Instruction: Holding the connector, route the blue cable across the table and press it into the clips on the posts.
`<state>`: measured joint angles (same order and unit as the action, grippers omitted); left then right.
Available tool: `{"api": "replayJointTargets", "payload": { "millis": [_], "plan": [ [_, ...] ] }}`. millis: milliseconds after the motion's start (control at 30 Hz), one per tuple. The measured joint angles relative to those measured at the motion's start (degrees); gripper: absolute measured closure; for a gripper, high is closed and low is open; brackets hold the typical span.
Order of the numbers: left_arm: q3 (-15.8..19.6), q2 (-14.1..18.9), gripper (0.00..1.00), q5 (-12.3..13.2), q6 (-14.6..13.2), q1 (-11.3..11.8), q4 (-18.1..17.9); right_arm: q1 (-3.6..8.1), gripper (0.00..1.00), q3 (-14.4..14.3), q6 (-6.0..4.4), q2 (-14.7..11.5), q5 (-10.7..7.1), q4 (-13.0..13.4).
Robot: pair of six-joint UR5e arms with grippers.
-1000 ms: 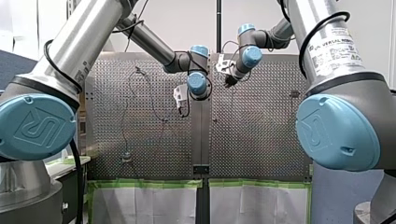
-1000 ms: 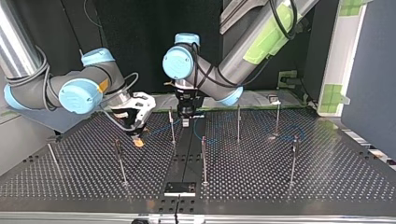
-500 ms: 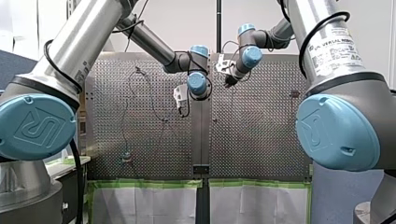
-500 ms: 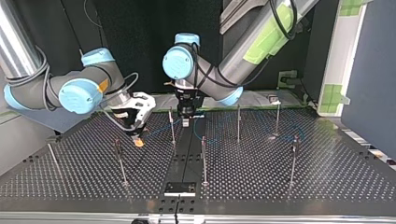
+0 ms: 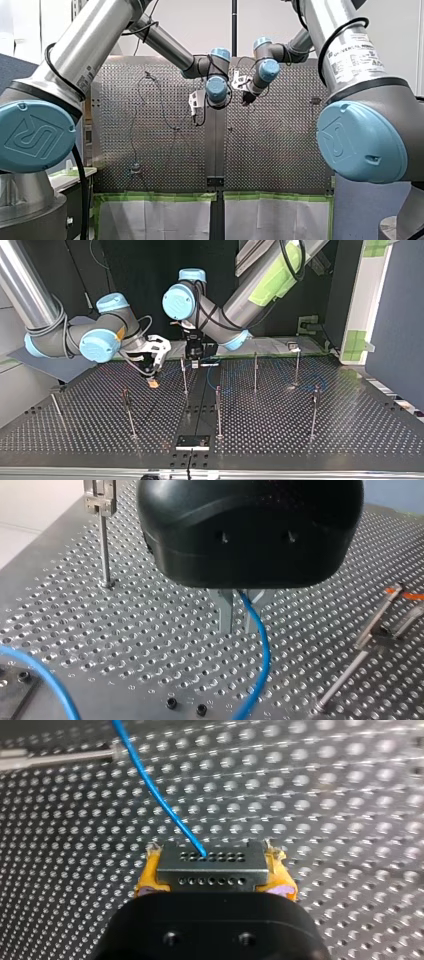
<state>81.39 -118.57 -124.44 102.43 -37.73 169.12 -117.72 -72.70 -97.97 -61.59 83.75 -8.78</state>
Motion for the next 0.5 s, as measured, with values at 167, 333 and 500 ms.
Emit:
{"api": "replayJointTargets", "payload": {
  "millis": [167,333,500],
  "plan": [
    [0.0,0.0,0.85,-0.5,0.0,-0.1,0.4,0.01,1.0,0.0,2.39,0.4,0.04,0.0],
    [0.0,0.0,0.85,-0.6,0.0,-0.1,0.4,0.01,1.0,-0.1,4.43,0.4,0.04,0.0],
    [0.0,-0.1,1.0,-0.6,0.0,0.0,0.4,0.01,1.0,0.0,4.88,0.4,0.04,0.0]
  ]
}}
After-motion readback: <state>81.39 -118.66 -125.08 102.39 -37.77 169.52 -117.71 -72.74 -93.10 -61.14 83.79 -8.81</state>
